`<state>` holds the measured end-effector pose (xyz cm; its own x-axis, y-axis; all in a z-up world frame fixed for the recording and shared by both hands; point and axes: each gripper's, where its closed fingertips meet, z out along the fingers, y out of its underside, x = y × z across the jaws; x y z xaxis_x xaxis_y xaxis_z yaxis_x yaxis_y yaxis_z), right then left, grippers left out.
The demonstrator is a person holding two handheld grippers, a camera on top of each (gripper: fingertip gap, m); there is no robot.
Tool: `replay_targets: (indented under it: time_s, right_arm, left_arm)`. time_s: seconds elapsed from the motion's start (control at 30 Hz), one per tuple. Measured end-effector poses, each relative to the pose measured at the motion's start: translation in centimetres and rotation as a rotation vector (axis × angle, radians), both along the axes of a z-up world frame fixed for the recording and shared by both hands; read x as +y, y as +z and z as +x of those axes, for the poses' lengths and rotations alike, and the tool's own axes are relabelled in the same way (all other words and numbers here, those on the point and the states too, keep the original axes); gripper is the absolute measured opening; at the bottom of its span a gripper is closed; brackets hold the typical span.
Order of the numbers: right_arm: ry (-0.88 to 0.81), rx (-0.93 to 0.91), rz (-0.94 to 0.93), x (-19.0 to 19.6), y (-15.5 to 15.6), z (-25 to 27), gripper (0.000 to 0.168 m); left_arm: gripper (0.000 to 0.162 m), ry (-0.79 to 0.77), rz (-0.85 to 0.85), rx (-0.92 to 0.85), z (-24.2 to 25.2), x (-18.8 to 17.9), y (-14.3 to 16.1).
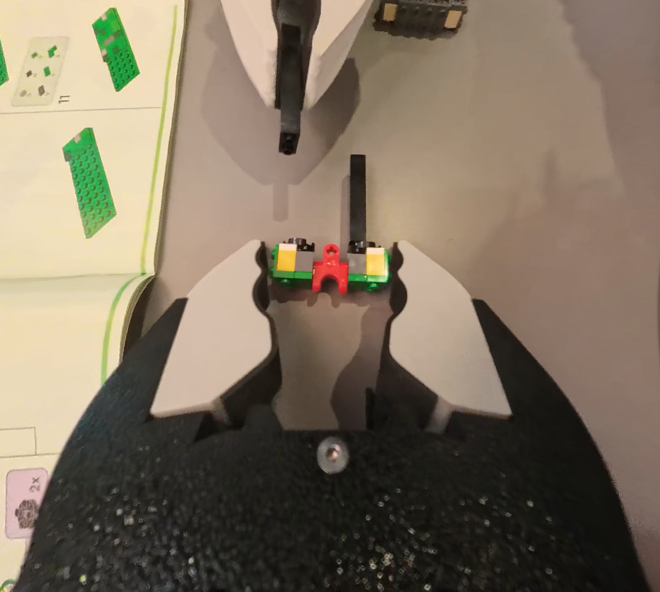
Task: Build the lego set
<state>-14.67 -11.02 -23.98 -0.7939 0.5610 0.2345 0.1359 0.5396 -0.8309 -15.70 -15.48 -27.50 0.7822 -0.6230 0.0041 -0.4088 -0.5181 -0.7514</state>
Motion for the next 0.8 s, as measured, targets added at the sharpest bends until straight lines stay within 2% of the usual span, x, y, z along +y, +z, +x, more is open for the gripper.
replay_targets:
  time_s: [0.33,0.57,0.8]
  right_arm:
    - [0.058,-0.068,-0.042,-1.2,-0.7,-1.1,0.008]
    - [0.065,0.023,-0.182,-0.7,1.6,-1.3,0.008]
    - [0.060,0.128,-0.171,-0.3,2.5,-1.2,0.008]
  left_arm:
    - [0.063,0.055,0.044,0.031,-0.4,0.3,0.3]
    - [0.063,0.128,0.333,0.019,-0.9,1.7,3.8]
    - [0.063,0.088,0.478,0.131,-0.3,1.8,4.4]
